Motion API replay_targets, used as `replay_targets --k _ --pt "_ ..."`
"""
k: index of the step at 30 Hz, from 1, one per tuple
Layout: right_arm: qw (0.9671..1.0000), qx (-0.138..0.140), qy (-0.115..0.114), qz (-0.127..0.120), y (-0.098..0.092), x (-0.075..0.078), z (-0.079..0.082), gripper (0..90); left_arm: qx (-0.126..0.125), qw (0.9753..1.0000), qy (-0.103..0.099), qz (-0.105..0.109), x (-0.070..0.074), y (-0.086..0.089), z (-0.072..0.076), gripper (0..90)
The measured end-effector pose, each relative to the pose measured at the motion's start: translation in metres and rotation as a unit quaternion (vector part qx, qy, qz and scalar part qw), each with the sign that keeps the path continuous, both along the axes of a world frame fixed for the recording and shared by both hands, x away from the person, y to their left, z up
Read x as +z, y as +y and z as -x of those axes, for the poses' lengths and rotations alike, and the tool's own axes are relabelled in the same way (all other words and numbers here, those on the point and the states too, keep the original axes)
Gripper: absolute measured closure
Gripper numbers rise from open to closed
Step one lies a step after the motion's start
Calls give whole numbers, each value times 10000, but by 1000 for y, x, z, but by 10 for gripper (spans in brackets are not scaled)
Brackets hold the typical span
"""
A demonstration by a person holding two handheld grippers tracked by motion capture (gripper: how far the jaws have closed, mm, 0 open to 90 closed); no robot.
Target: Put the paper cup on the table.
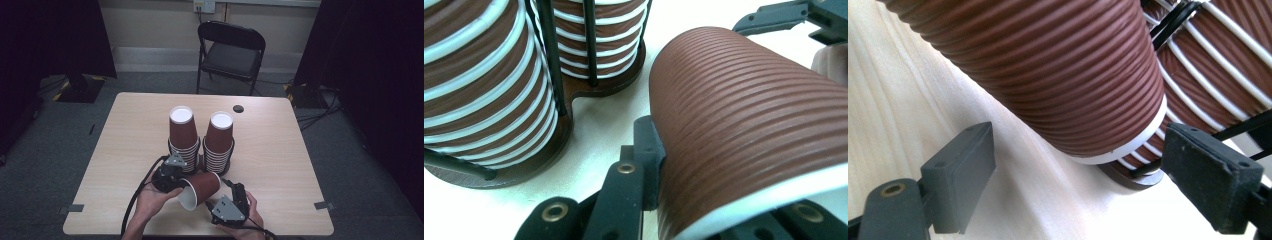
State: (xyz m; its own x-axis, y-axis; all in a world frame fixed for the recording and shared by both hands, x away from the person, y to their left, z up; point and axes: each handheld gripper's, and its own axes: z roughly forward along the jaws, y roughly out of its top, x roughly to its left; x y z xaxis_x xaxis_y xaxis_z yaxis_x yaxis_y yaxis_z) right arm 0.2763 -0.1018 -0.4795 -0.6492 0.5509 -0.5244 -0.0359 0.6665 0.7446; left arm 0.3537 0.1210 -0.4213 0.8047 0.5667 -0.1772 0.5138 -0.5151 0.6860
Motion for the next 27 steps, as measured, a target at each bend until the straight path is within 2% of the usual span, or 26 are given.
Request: replay_targets --k 4,5,7,11,14,16,23,27 --pt "9999 -18 -120 56 0 2 -2 134 -91 9998 152 -33 0 -2 -2 862" --pt "9999 16 -142 62 1 2 -1 133 -123 9997 168 -104 -1 -3 -4 862" --pt "9996 33 -237 178 3 2 0 127 -124 9996 235 -91 -2 -6 -5 862" --pt "9987 170 -322 350 9 1 0 119 -301 9988 325 -201 1 -11 -6 863" --pt "9987 211 -319 335 11 2 0 104 -333 9986 317 -259 3 -14 -7 863" --pt "9981 275 -400 371 15 4 -1 95 -383 9982 349 -286 5 -17 -8 863" --pt "9959 366 -549 611 25 6 -2 90 -489 9975 394 -311 4 -23 -9 862" --pt "9953 399 -618 628 28 6 -1 89 -528 9972 468 -255 2 -26 -12 862"
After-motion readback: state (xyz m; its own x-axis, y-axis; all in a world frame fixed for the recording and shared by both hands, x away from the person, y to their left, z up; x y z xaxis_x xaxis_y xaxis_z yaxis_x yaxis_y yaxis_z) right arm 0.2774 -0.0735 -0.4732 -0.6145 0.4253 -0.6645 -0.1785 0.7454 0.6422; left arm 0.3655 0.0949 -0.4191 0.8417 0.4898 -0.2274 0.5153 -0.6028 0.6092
